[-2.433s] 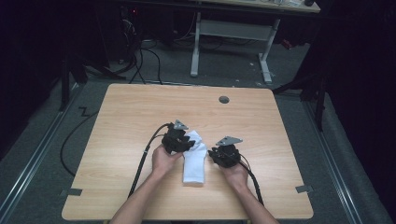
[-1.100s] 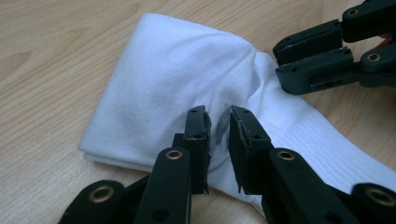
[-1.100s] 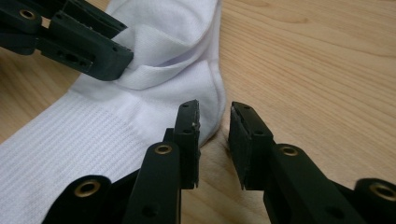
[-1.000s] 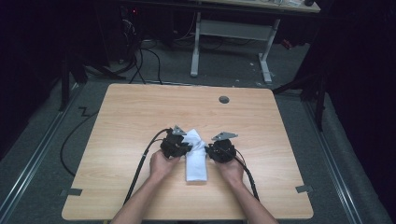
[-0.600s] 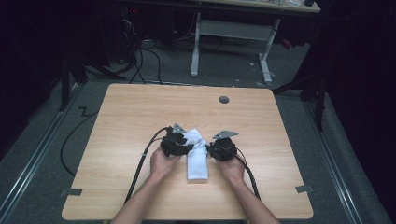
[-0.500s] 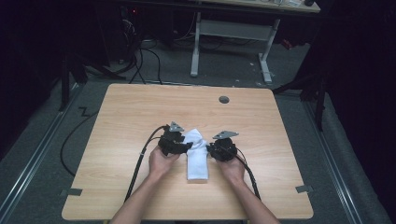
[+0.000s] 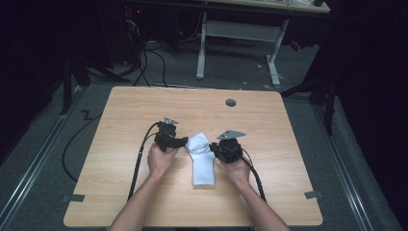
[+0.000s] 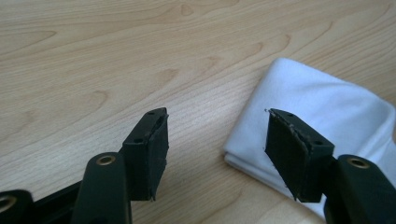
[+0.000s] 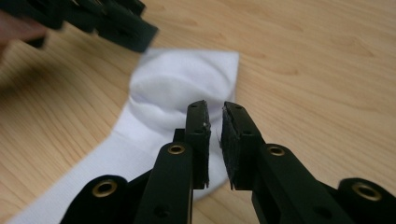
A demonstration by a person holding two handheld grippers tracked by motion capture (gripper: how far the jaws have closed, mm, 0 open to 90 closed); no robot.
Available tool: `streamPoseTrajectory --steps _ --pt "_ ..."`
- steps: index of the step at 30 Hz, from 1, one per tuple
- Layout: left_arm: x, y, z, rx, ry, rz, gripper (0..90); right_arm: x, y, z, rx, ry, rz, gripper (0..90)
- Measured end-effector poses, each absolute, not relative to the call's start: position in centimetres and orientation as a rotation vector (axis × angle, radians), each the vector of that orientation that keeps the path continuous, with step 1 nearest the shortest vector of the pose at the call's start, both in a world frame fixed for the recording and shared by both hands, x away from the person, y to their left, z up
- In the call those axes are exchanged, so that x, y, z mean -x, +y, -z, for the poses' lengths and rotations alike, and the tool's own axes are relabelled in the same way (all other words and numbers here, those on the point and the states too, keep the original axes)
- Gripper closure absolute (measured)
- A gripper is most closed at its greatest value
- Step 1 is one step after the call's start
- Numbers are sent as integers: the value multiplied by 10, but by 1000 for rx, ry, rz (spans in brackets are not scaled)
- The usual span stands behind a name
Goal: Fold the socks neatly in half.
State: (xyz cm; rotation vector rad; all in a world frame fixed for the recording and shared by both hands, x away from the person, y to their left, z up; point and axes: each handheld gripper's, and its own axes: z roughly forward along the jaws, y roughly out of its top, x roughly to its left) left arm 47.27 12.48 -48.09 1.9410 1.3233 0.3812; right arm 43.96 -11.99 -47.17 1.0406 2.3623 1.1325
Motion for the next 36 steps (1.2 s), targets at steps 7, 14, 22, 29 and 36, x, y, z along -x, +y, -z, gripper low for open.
streamPoseTrajectory --steps 7,14,22,29,36 --pt "-475 122 490 -1970 1321 -324 372 -453 -96 453 -992 2348 -1151 803" --pt "-476 120 493 -1979 1309 -305 364 -465 -76 461 -1008 2404 -1090 801" --pt "-475 115 493 -2011 1296 -361 371 -451 -82 483 -1011 2467 -1064 779" --pt "-474 111 493 -2031 1273 -366 420 -444 -86 493 -1005 2467 -1074 776" --pt "-475 114 492 -2004 1274 -293 581 -446 -86 494 -1004 2454 -1066 775"
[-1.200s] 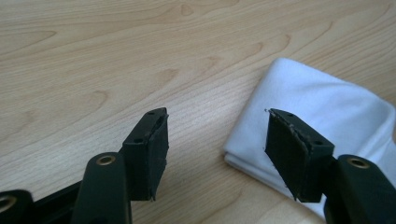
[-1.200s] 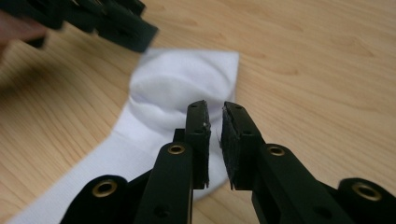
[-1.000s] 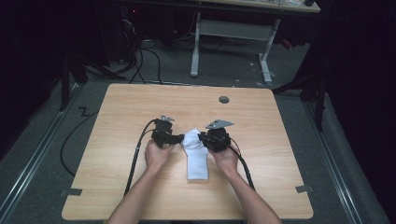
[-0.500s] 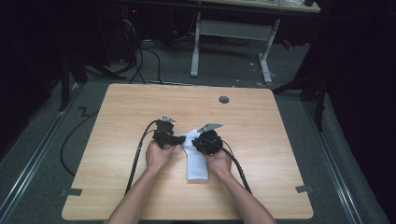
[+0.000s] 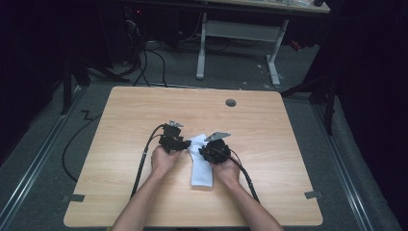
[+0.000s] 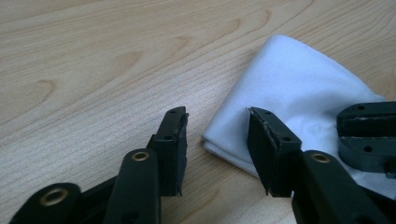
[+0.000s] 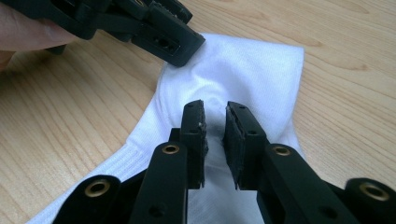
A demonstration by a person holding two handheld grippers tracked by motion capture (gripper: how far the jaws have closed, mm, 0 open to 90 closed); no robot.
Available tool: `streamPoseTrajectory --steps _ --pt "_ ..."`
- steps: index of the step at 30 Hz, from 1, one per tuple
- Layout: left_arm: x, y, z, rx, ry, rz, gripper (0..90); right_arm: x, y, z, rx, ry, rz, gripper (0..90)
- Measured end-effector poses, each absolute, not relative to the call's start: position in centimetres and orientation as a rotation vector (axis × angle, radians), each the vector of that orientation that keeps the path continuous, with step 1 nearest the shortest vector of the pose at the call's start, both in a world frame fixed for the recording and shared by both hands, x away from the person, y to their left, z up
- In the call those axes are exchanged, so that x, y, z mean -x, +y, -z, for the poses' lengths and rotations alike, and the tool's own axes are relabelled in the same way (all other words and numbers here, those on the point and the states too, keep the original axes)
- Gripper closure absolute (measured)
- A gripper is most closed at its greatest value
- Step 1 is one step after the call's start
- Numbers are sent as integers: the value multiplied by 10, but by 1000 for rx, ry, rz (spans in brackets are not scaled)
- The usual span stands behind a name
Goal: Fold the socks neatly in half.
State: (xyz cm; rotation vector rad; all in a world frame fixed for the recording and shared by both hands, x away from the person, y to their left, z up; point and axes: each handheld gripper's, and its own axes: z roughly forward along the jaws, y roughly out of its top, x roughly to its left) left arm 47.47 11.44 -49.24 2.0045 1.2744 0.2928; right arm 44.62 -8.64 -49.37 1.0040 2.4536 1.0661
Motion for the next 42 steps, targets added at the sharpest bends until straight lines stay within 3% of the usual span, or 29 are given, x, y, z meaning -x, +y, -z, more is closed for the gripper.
streamPoseTrajectory --steps 19,42 --pt "-472 115 490 -2007 1222 -279 827 -446 -88 491 -985 2448 -1063 756" --pt "-451 113 459 -1917 1035 -281 854 -429 -95 495 -996 2494 -1102 771"
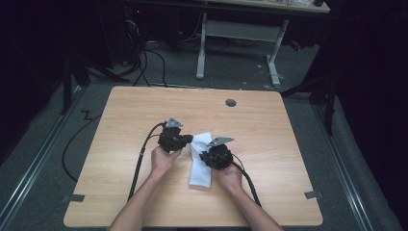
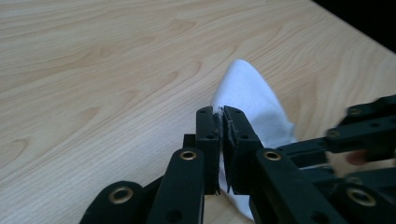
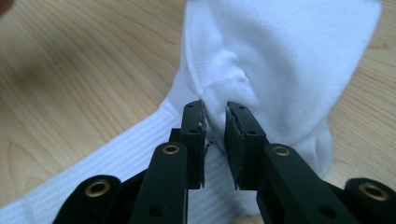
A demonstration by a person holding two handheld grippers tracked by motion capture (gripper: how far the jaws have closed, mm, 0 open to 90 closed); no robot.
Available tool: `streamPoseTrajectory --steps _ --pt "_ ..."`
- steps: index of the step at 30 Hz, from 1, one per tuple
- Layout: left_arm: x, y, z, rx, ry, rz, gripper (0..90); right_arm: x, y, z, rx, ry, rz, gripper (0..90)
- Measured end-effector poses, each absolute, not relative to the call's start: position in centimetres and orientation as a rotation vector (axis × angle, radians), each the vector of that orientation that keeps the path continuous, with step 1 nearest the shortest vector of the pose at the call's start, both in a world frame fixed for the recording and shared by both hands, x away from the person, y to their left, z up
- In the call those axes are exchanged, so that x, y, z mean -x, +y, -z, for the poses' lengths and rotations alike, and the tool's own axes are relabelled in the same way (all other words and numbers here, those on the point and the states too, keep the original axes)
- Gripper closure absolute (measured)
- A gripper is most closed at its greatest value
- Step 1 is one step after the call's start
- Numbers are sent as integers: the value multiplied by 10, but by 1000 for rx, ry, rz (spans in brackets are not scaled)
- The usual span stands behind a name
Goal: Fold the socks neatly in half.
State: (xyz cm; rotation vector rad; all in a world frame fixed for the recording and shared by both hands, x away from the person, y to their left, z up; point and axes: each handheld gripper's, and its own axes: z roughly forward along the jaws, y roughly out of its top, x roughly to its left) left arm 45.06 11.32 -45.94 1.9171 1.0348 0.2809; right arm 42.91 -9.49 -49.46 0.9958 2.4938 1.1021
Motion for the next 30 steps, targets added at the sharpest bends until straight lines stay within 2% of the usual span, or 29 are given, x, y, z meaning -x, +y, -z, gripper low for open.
streamPoseTrajectory --steps 7,16,19,22,30 --pt "-443 109 452 -1908 956 -280 855 -441 -90 496 -1000 2458 -1059 768" --pt "-448 112 457 -1908 957 -306 857 -465 -84 495 -1014 2423 -1029 742" --pt "-447 112 457 -1906 954 -314 857 -461 -88 492 -1032 2417 -1056 670" --pt "-447 111 457 -1908 954 -316 857 -450 -95 485 -1026 2408 -1097 637" --pt "-441 108 458 -1939 916 -322 858 -418 -113 488 -1012 2446 -1087 619"
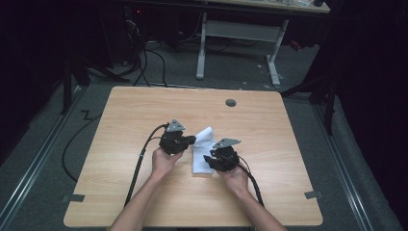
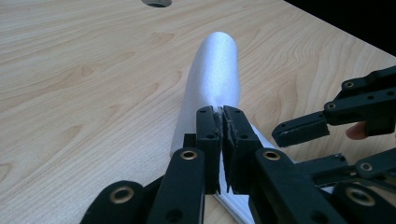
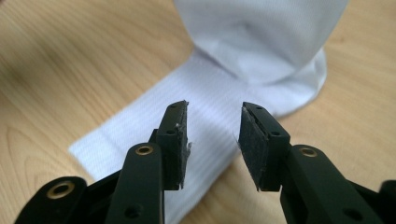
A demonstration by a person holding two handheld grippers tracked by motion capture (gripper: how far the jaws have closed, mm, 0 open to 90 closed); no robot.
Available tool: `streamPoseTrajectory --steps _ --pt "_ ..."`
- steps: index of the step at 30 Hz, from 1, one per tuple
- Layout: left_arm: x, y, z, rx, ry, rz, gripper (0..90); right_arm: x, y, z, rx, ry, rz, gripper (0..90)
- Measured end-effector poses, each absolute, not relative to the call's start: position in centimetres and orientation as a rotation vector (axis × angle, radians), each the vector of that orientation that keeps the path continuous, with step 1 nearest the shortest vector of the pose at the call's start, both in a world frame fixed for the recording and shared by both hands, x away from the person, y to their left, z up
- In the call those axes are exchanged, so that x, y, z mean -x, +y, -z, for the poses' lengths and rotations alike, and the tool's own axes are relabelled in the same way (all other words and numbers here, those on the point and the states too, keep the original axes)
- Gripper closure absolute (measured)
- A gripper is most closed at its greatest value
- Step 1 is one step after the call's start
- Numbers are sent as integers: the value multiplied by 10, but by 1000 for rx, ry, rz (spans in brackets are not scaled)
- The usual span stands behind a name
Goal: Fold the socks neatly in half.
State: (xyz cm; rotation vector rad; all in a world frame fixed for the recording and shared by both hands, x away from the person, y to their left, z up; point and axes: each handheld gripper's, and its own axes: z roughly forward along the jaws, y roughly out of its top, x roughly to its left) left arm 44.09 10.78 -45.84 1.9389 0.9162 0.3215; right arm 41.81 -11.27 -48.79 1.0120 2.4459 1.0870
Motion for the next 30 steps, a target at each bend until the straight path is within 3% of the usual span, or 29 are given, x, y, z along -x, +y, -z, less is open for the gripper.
streamPoseTrajectory --steps 18,30 --pt "-416 112 479 -2007 864 -241 858 -424 -108 503 -1083 2391 -1051 620" --pt "-421 104 495 -2072 933 -273 857 -422 -106 503 -1077 2375 -1044 620"
